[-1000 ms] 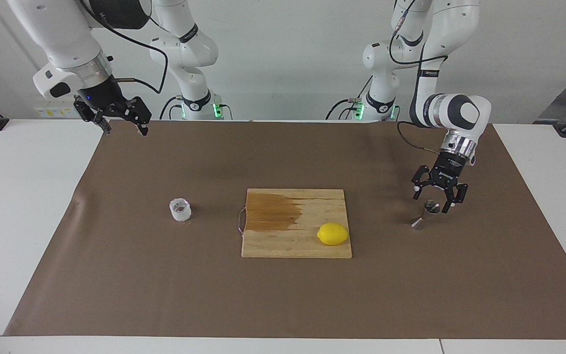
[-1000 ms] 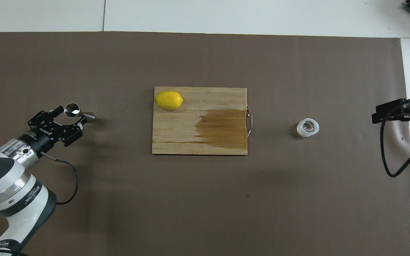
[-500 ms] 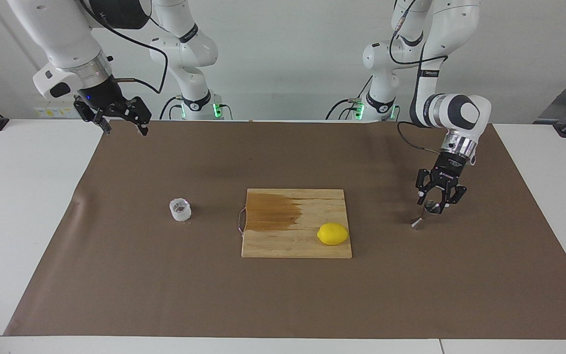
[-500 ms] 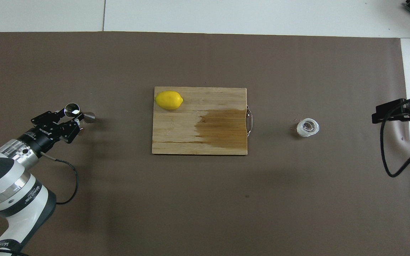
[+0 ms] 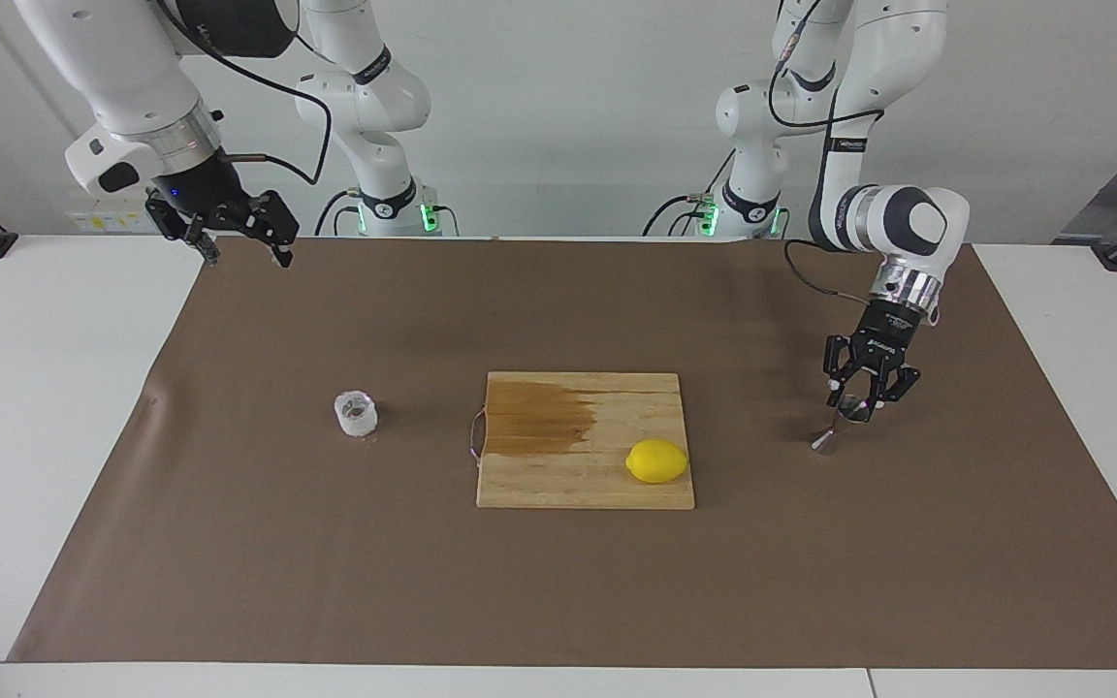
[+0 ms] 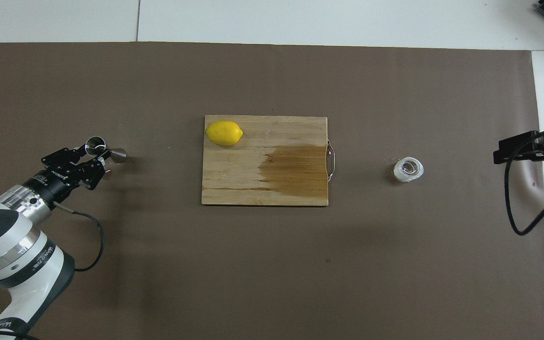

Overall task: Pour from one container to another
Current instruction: 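Lift the metal cup with the left gripper and carry it over the board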

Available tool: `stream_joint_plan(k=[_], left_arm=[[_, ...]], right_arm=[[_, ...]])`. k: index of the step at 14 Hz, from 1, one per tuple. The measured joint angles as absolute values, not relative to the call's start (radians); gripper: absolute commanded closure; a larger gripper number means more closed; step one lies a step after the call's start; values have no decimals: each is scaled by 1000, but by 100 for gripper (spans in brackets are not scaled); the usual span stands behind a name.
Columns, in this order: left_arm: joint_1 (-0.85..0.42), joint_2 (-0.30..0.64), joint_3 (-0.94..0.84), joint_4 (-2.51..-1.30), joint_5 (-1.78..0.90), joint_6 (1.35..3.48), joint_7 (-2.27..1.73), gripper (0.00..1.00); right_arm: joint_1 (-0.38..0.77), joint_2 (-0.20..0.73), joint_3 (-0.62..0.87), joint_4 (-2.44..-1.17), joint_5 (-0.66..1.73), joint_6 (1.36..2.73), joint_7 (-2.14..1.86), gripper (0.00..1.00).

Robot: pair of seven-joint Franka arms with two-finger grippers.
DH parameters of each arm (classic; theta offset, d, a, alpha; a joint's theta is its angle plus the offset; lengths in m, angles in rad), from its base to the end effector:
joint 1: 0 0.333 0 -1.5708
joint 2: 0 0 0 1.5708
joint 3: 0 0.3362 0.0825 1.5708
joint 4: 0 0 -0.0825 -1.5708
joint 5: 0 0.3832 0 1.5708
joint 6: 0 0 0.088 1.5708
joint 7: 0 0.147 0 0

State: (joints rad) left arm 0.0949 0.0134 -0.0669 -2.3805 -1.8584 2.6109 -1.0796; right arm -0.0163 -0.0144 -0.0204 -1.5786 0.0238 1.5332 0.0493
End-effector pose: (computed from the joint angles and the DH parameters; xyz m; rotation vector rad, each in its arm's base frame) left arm 0.5240 0.0161 0.3173 0.4153 2.1295 -0.4562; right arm 0.5435 -0.0165 0.6058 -3.1145 0.1332 0.0486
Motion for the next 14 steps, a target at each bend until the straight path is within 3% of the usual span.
stream_joint_plan(k=[7, 14], left_arm=[[75, -8, -84, -2315, -1858, 2597, -1080, 100], [-158, -7, -123, -2180, -1858, 2684, -1197, 100]], right_arm=[[-16, -14, -20, -1579, 24, 1533, 49, 0], [-16, -14, -20, -1579, 24, 1533, 49, 0]])
